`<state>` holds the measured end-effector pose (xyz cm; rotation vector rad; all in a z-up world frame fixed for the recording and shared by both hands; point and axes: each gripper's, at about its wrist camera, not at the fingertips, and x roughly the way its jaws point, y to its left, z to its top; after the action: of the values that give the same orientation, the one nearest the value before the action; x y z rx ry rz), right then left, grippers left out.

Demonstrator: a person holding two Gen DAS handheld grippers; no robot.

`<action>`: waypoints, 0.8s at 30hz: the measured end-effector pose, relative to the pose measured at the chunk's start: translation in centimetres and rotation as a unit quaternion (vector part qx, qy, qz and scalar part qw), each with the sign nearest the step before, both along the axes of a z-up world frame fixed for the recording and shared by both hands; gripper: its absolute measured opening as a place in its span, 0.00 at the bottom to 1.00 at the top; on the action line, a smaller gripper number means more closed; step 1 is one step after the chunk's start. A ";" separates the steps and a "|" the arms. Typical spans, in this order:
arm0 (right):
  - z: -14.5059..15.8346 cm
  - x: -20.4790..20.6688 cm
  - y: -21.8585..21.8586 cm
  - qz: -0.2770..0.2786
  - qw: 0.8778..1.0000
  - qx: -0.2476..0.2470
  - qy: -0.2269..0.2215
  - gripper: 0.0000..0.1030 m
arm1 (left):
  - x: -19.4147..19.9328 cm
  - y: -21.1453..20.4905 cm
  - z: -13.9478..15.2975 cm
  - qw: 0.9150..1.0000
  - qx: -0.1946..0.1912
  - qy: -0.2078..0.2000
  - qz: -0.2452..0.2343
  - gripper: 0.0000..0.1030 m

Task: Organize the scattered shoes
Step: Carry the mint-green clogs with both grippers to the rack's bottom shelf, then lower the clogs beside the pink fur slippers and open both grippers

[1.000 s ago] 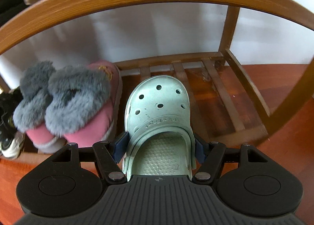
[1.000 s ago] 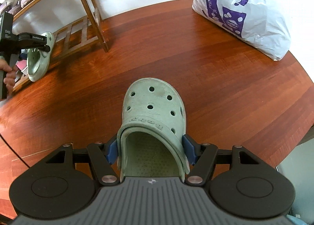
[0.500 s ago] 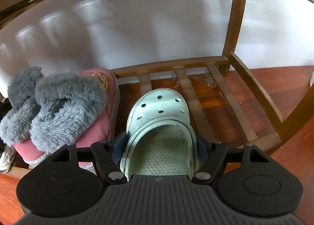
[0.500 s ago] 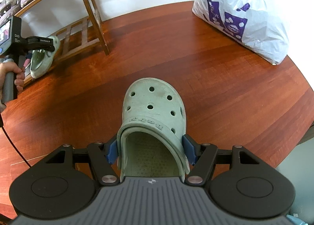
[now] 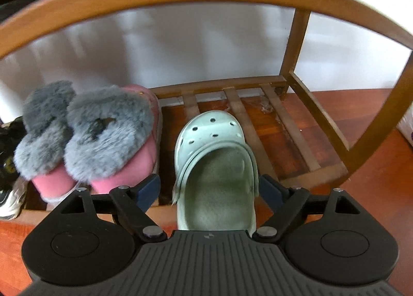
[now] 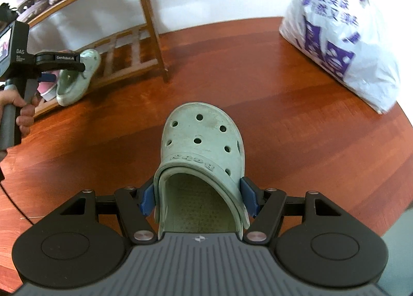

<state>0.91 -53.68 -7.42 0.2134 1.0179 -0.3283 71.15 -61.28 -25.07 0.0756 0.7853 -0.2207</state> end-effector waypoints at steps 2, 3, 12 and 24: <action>-0.1 1.4 0.4 0.017 1.000 -0.004 -0.003 0.69 | -1.1 0.7 0.6 1.000 -0.006 -0.004 0.004 0.83; -0.2 2.1 0.6 0.024 1.000 -0.005 -0.005 0.69 | -1.8 1.0 1.0 1.000 -0.012 -0.004 0.004 0.83; -1.1 9.2 2.4 0.087 0.996 -0.012 -0.027 0.69 | -7.5 3.3 3.4 1.000 -0.028 0.011 0.008 0.83; -3.6 19.1 5.9 0.147 0.987 -0.036 -0.047 0.70 | -12.4 6.4 5.3 0.999 -0.033 -0.006 0.034 0.85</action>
<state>19.99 -47.76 -11.06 0.0112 0.9281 -0.0853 58.76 -54.84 -19.73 -0.0123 0.7665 -0.1810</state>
